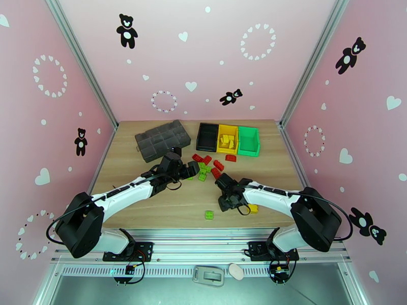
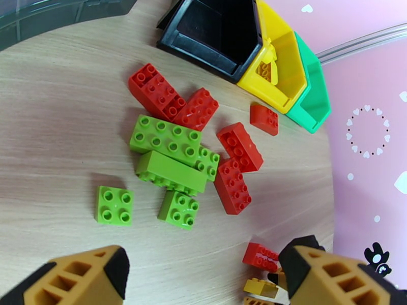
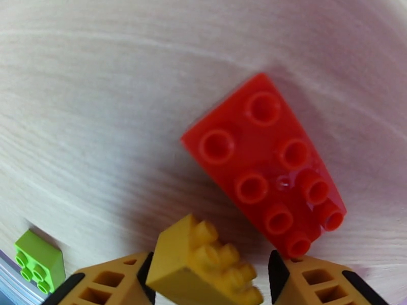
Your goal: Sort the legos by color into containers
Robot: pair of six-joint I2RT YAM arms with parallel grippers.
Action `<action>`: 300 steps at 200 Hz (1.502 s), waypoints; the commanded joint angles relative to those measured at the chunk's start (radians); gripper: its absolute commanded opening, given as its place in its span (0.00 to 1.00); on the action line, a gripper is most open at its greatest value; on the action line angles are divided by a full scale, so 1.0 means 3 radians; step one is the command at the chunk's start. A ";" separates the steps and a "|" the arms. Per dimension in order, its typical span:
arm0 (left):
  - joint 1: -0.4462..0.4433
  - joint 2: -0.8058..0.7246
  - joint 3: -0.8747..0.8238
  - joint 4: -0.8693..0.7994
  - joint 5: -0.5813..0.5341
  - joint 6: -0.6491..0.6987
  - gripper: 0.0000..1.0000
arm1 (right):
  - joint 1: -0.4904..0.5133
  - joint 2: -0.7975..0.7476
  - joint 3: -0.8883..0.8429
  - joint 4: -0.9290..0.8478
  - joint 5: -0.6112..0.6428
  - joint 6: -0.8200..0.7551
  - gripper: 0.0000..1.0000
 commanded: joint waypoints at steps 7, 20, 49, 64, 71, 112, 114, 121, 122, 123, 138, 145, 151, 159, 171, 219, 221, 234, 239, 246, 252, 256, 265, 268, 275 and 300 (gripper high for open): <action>-0.0014 0.0065 0.0014 -0.0059 -0.0033 0.0009 0.86 | -0.0024 0.0004 0.0108 -0.0036 0.0040 -0.0056 0.48; -0.0014 0.0082 0.0029 -0.0061 -0.0021 0.0013 0.86 | -0.0024 -0.0053 0.0113 -0.0054 -0.0005 -0.0063 0.42; -0.0011 0.0139 0.0066 -0.0029 0.0023 -0.0002 0.87 | -0.0029 -0.0285 0.0128 -0.0144 -0.0027 -0.0059 0.30; -0.0013 0.0184 0.0117 -0.0026 0.0069 0.0000 0.87 | -0.0051 -0.0435 0.0143 -0.0186 -0.0029 -0.0056 0.26; -0.0014 0.0212 0.0152 -0.0023 0.0092 0.0000 0.88 | -0.0073 -0.0503 0.0156 -0.0208 -0.0041 -0.0064 0.24; -0.0013 0.0432 0.0453 -0.0008 0.0287 0.0010 0.94 | -0.0361 -0.0782 0.0352 -0.0268 -0.0119 -0.0135 0.20; -0.0014 0.0451 0.0477 -0.0004 0.0295 0.0010 0.94 | -0.0378 -0.0785 0.0366 -0.0266 -0.0119 -0.0140 0.20; -0.0015 0.0503 0.0546 0.0003 0.0335 0.0010 0.95 | -0.0453 -0.0798 0.0431 -0.0257 -0.0109 -0.0161 0.20; -0.0015 0.0507 0.0558 0.0003 0.0341 0.0010 0.95 | -0.0463 -0.0801 0.0444 -0.0258 -0.0109 -0.0162 0.20; -0.0015 0.0515 0.0570 0.0003 0.0347 0.0010 0.95 | -0.0471 -0.0802 0.0455 -0.0256 -0.0106 -0.0165 0.20; -0.0014 0.0632 0.0745 0.0005 0.0412 0.0005 0.97 | -0.0631 -0.0778 0.0606 -0.0198 -0.0086 -0.0219 0.20; -0.0015 0.0689 0.0831 0.0001 0.0435 0.0009 0.98 | -0.0721 -0.0746 0.0677 -0.0164 -0.0105 -0.0237 0.20; -0.0013 0.0738 0.0901 -0.0010 0.0448 0.0017 0.99 | -0.0795 -0.0702 0.0747 -0.0129 -0.0130 -0.0257 0.20; -0.0014 0.0808 0.1017 -0.0037 0.0465 0.0035 0.98 | -0.0885 -0.0637 0.0840 -0.0090 -0.0150 -0.0272 0.20; -0.0014 0.0910 0.1181 -0.0099 0.0466 0.0053 0.98 | -0.0998 -0.0520 0.0986 -0.0029 -0.0154 -0.0305 0.20; -0.0011 0.1395 0.1863 -0.0209 0.0598 0.0116 0.97 | -0.1413 0.0136 0.1708 0.0135 -0.0271 -0.0337 0.19; -0.0014 0.1416 0.1891 -0.0212 0.0608 0.0117 0.97 | -0.1426 0.0176 0.1744 0.0135 -0.0272 -0.0337 0.19; -0.0011 0.1546 0.2088 -0.0232 0.0648 0.0123 0.95 | -0.1500 0.0403 0.1990 0.0140 -0.0304 -0.0350 0.18; -0.0014 0.1593 0.2165 -0.0247 0.0661 0.0132 0.95 | -0.1524 0.0499 0.2092 0.0128 -0.0303 -0.0356 0.18; -0.0012 0.1655 0.2277 -0.0280 0.0664 0.0148 0.94 | -0.1558 0.0636 0.2238 0.0113 -0.0300 -0.0360 0.18; -0.0014 0.1695 0.2360 -0.0308 0.0650 0.0167 0.94 | -0.1587 0.0753 0.2358 0.0095 -0.0295 -0.0363 0.18; -0.0015 0.1725 0.2405 -0.0323 0.0638 0.0178 0.94 | -0.1609 0.0829 0.2443 0.0080 -0.0293 -0.0363 0.18; -0.0008 0.1771 0.2494 -0.0358 0.0617 0.0193 0.94 | -0.1646 0.1000 0.2630 0.0041 -0.0297 -0.0363 0.18; -0.0001 0.1783 0.2520 -0.0366 0.0611 0.0201 0.94 | -0.1661 0.1051 0.2689 0.0035 -0.0298 -0.0365 0.18; 0.0003 0.1805 0.2561 -0.0380 0.0607 0.0200 0.93 | -0.1679 0.1166 0.2832 0.0009 -0.0289 -0.0370 0.17; 0.0032 0.1821 0.2578 -0.0358 0.0591 0.0179 0.93 | -0.1738 0.1589 0.3350 -0.0135 -0.0213 -0.0392 0.17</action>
